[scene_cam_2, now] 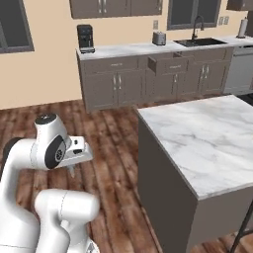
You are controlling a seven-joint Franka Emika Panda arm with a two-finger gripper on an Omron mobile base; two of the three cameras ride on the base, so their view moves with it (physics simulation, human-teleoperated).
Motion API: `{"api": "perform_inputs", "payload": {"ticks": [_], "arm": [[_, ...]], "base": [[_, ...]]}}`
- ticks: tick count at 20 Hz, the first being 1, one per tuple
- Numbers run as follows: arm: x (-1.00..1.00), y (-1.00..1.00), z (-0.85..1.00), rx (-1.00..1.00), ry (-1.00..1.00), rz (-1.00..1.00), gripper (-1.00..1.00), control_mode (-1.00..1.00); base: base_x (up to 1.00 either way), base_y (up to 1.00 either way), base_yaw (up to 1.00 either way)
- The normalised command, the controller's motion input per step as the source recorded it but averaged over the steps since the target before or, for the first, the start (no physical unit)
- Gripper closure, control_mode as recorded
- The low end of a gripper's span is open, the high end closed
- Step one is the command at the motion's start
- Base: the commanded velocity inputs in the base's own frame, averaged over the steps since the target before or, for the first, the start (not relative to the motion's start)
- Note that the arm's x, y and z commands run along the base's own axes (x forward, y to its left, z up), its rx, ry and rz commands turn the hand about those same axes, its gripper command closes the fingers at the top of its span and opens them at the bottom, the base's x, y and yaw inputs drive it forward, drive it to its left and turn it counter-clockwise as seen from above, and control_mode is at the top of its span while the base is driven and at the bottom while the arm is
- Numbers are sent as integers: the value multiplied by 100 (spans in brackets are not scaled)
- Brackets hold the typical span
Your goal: Pick up the metallic utensils from the counter and place them in the open drawer. Make sure not to pick up any wooden utensils.
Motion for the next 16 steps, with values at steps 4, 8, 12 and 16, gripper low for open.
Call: {"api": "perform_inputs", "payload": {"ticks": [4, 8, 12, 16], "arm": [[0, 0, 0, 0, 0, 0, 100, 100], [0, 0, 0, 0, 0, 0, 100, 100], [0, 0, 0, 0, 0, 0, 100, 100], [0, 0, 0, 0, 0, 0, 100, 100]], "base": [[100, 60, -5], [100, 82, -8], [100, 82, -9], [100, 96, -16]]}}
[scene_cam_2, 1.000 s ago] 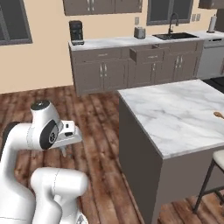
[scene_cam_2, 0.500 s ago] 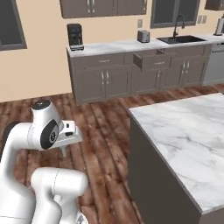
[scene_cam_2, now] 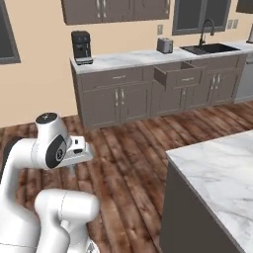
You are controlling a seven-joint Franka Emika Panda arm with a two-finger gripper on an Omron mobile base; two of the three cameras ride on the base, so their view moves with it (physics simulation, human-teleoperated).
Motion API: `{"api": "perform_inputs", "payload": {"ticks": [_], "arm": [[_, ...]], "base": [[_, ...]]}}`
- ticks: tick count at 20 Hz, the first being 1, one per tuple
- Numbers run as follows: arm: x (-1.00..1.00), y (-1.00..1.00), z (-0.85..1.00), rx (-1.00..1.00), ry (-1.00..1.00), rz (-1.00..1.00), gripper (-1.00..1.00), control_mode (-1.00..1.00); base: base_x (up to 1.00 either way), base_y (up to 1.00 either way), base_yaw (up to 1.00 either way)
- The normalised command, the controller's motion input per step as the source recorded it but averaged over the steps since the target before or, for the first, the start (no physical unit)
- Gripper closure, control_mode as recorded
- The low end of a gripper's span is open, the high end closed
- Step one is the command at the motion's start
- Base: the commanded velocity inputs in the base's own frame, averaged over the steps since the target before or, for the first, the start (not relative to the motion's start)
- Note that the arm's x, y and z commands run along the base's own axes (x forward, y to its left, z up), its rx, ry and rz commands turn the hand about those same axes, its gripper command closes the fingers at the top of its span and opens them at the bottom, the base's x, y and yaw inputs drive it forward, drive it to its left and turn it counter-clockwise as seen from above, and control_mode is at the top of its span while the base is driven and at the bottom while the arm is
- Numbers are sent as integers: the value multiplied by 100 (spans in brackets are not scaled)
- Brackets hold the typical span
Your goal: Pick up the metallic utensils from the counter and place them in the open drawer. Make sure not to pick up any wooden utensils.
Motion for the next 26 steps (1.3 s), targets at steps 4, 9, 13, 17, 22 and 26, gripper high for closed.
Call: {"api": "perform_inputs", "payload": {"ticks": [4, 9, 13, 17, 22, 26], "arm": [[0, 0, 0, 0, 0, 0, 100, 100], [0, 0, 0, 0, 0, 0, 100, 100], [0, 0, 0, 0, 0, 0, 100, 100], [0, 0, 0, 0, 0, 0, 100, 100], [0, 0, 0, 0, 0, 0, 100, 100], [0, 0, 0, 0, 0, 0, 100, 100]], "base": [[100, 93, -26], [100, 88, -34], [100, 75, -41], [100, 69, -41], [100, 82, -45], [100, 90, -52]]}}
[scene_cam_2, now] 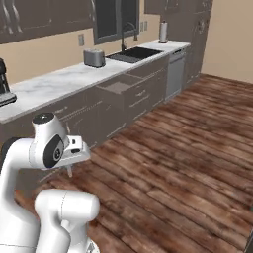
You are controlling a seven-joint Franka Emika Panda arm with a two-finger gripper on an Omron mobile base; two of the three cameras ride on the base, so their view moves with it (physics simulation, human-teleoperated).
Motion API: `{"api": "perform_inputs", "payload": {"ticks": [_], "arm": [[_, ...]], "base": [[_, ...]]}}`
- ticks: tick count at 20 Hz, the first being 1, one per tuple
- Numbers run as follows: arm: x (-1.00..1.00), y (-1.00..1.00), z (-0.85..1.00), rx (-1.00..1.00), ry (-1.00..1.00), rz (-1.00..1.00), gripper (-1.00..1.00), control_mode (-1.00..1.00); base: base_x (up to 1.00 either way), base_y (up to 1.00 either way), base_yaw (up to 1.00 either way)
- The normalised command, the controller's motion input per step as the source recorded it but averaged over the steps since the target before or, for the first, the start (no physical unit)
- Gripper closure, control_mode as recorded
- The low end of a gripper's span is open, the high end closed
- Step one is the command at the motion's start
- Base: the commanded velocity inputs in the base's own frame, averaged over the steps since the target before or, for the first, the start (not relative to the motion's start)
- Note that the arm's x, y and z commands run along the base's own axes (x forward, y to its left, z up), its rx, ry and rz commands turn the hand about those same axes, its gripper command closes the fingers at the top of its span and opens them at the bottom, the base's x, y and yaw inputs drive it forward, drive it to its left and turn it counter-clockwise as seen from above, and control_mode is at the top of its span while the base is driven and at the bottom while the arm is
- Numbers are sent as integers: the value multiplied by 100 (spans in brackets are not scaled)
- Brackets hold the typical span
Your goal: Pick up the metallic utensils from the counter and place them in the open drawer. Make sure not to pick up any wooden utensils.
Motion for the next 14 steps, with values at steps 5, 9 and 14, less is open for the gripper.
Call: {"api": "perform_inputs", "payload": {"ticks": [5, 9, 14], "arm": [[0, 0, 0, 0, 0, 0, 100, 100], [0, 0, 0, 0, 0, 0, 100, 100], [0, 0, 0, 0, 0, 0, 100, 100]], "base": [[100, 91, -54], [100, 90, -54], [100, 89, -46]]}}
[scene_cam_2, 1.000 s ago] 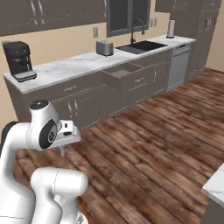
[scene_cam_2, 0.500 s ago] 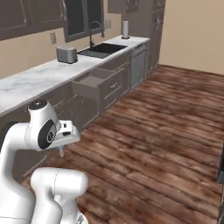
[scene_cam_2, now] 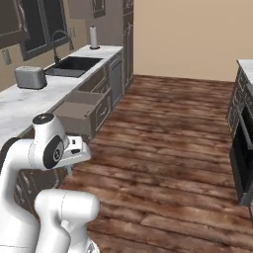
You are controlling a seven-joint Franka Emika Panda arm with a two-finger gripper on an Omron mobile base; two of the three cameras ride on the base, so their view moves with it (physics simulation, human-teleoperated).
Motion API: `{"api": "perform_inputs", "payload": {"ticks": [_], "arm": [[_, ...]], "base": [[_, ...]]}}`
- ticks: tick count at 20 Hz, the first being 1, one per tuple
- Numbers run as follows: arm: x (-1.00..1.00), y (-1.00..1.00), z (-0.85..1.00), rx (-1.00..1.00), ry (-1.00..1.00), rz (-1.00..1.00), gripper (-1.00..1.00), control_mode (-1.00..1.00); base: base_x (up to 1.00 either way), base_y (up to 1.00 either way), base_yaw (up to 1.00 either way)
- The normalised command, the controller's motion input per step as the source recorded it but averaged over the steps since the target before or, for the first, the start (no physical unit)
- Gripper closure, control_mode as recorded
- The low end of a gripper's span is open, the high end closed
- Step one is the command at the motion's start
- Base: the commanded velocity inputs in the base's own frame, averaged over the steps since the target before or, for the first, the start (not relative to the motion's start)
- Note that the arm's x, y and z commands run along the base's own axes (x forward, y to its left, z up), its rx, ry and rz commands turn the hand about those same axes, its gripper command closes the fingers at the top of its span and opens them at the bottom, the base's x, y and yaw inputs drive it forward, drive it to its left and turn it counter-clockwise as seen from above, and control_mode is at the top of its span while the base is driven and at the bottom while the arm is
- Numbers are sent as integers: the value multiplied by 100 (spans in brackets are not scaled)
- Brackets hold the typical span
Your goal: Pick up the metallic utensils from the counter and place them in the open drawer. Make sure not to pick up any wooden utensils.
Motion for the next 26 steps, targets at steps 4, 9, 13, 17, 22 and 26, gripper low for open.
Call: {"api": "perform_inputs", "payload": {"ticks": [4, 9, 13, 17, 22, 26], "arm": [[0, 0, 0, 0, 0, 0, 100, 100], [0, 0, 0, 0, 0, 0, 100, 100], [0, 0, 0, 0, 0, 0, 100, 100], [0, 0, 0, 0, 0, 0, 100, 100], [0, 0, 0, 0, 0, 0, 100, 100], [0, 0, 0, 0, 0, 0, 100, 100]], "base": [[100, 60, -27], [94, 10, -5], [72, 0, 0], [59, 0, 0], [9, 26, -2], [0, 42, -1]]}}
